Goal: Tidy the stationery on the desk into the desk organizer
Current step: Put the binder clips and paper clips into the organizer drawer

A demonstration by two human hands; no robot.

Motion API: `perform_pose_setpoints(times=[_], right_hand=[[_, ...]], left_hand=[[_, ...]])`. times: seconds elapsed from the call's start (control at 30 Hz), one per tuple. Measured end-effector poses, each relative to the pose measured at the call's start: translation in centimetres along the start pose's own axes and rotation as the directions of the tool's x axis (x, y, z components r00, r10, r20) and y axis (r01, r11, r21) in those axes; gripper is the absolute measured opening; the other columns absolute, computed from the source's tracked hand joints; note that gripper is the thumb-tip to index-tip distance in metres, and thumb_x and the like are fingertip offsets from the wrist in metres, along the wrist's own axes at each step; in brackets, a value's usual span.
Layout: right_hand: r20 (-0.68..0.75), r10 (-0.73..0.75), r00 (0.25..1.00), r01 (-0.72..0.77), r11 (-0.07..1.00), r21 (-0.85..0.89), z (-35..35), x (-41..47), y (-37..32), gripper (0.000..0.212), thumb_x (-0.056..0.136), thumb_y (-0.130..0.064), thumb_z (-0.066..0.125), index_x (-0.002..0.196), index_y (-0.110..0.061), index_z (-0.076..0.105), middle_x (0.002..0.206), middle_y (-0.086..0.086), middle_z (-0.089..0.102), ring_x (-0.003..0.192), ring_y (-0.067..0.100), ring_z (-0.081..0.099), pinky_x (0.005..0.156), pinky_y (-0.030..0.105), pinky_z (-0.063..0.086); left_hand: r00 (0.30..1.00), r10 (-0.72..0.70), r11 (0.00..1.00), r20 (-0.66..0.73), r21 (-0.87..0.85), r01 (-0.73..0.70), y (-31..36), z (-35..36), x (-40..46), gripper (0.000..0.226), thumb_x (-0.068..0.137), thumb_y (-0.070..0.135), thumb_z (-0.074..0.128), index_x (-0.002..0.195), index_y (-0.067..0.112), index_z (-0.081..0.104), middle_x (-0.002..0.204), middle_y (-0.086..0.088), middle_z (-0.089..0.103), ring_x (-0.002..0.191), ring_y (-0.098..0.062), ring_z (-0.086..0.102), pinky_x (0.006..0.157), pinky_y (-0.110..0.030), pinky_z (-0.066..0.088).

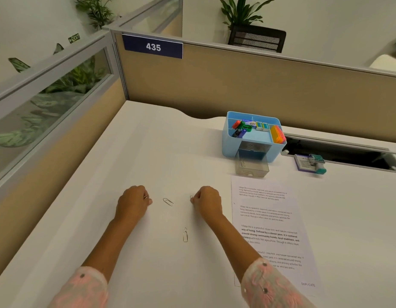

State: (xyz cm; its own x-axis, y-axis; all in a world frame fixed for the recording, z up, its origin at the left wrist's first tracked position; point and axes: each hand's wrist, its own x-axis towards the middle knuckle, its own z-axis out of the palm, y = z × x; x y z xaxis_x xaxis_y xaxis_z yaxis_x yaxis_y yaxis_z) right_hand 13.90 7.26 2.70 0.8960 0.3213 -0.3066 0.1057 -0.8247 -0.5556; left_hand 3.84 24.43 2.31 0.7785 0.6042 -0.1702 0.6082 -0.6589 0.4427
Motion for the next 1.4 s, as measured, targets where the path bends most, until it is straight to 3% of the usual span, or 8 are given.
perform_pose_setpoints(times=[0.17, 0.33, 0.47, 0.63, 0.83, 1.03, 1.27, 1.4], right_hand=[[-0.039, -0.062, 0.997, 0.062, 0.998, 0.006, 0.0, -0.7, 0.7, 0.033, 0.078, -0.003, 0.054, 0.053, -0.014, 0.037, 0.067, 0.011, 0.051, 0.063, 0.019, 0.044, 0.052, 0.023, 0.031], [-0.099, 0.004, 0.995, 0.027, 0.951, 0.307, -0.2, -1.6, 1.9, 0.008, 0.073, -0.005, 0.059, 0.073, -0.014, 0.061, 0.069, -0.005, 0.060, 0.065, 0.012, 0.054, 0.058, 0.021, 0.045], [0.235, 0.156, 0.960, -0.281, 0.492, 0.824, -0.4, -2.8, 2.2, 0.016, 0.077, 0.000, 0.062, 0.091, -0.006, 0.068, 0.068, 0.006, 0.067, 0.063, 0.016, 0.067, 0.063, 0.026, 0.056], [0.457, 0.137, 0.879, -0.444, -0.115, 0.889, -0.5, -3.7, 1.4, 0.007, 0.081, 0.008, 0.060, 0.083, 0.010, 0.066, 0.077, 0.019, 0.066, 0.067, 0.023, 0.069, 0.061, 0.028, 0.058], [0.513, 0.114, 0.851, -0.429, -0.414, 0.803, -1.8, -3.8, 0.9, 0.018, 0.085, 0.012, 0.041, 0.079, 0.006, 0.056, 0.071, 0.019, 0.059, 0.051, 0.024, 0.057, 0.040, 0.021, 0.046], [0.474, 0.198, 0.858, -0.444, -0.178, 0.878, -4.6, -2.1, 1.9, 0.010, 0.088, 0.008, 0.052, 0.080, 0.009, 0.059, 0.075, 0.021, 0.060, 0.071, 0.027, 0.062, 0.058, 0.034, 0.060], [0.166, 0.274, 0.947, -0.292, 0.523, 0.800, -12.4, 3.9, 3.5, 0.007, 0.083, 0.002, 0.063, 0.087, -0.003, 0.066, 0.092, 0.015, 0.068, 0.079, 0.018, 0.068, 0.067, 0.022, 0.057], [-0.135, 0.226, 0.965, -0.150, 0.893, 0.424, -15.0, 8.3, 4.8, 0.016, 0.084, -0.002, 0.064, 0.099, -0.003, 0.070, 0.095, 0.011, 0.068, 0.085, 0.019, 0.063, 0.083, 0.029, 0.055]], left_hand=[[0.997, 0.065, 0.998, -0.048, 0.002, -0.065, 0.0, -0.1, -0.4, 0.010, 0.084, 0.011, 0.066, 0.077, 0.006, 0.060, 0.083, -0.004, 0.055, 0.070, -0.020, 0.052, 0.062, -0.029, 0.037], [0.999, 0.052, 0.981, -0.007, -0.184, -0.052, 1.0, -0.3, -1.5, 0.014, 0.077, 0.012, 0.072, 0.068, 0.014, 0.061, 0.066, 0.004, 0.060, 0.063, -0.013, 0.054, 0.052, -0.023, 0.034], [0.992, 0.111, 0.930, 0.062, -0.358, -0.081, 4.0, -0.6, -2.7, 0.011, 0.076, 0.016, 0.074, 0.067, 0.019, 0.067, 0.060, 0.011, 0.063, 0.055, -0.002, 0.055, 0.055, -0.019, 0.039], [0.963, 0.237, 0.919, 0.130, -0.353, -0.179, 8.6, -0.1, -3.9, 0.003, 0.081, 0.018, 0.068, 0.080, 0.019, 0.072, 0.075, 0.005, 0.070, 0.069, -0.007, 0.063, 0.067, -0.022, 0.050], [0.942, 0.289, 0.942, 0.170, -0.226, -0.248, 11.3, 0.9, -4.2, 0.021, 0.082, 0.010, 0.063, 0.098, 0.020, 0.072, 0.093, 0.000, 0.072, 0.086, -0.016, 0.065, 0.080, -0.027, 0.052], [0.945, 0.327, 0.932, 0.007, -0.168, -0.321, 11.3, 1.1, -2.7, 0.024, 0.091, 0.018, 0.055, 0.112, 0.016, 0.067, 0.108, -0.005, 0.071, 0.095, -0.021, 0.065, 0.087, -0.031, 0.050], [0.904, 0.425, 0.905, 0.041, 0.005, -0.426, 9.0, 5.8, -1.4, 0.047, 0.099, 0.034, 0.036, 0.141, 0.015, 0.036, 0.150, -0.001, 0.036, 0.140, -0.019, 0.028, 0.110, -0.035, 0.028], [0.895, 0.429, 0.870, 0.125, 0.210, -0.446, 8.2, 8.7, -1.4, 0.066, 0.095, 0.053, 0.008, 0.149, 0.016, 0.011, 0.157, 0.001, 0.000, 0.146, -0.022, 0.001, 0.117, -0.038, 0.008]])
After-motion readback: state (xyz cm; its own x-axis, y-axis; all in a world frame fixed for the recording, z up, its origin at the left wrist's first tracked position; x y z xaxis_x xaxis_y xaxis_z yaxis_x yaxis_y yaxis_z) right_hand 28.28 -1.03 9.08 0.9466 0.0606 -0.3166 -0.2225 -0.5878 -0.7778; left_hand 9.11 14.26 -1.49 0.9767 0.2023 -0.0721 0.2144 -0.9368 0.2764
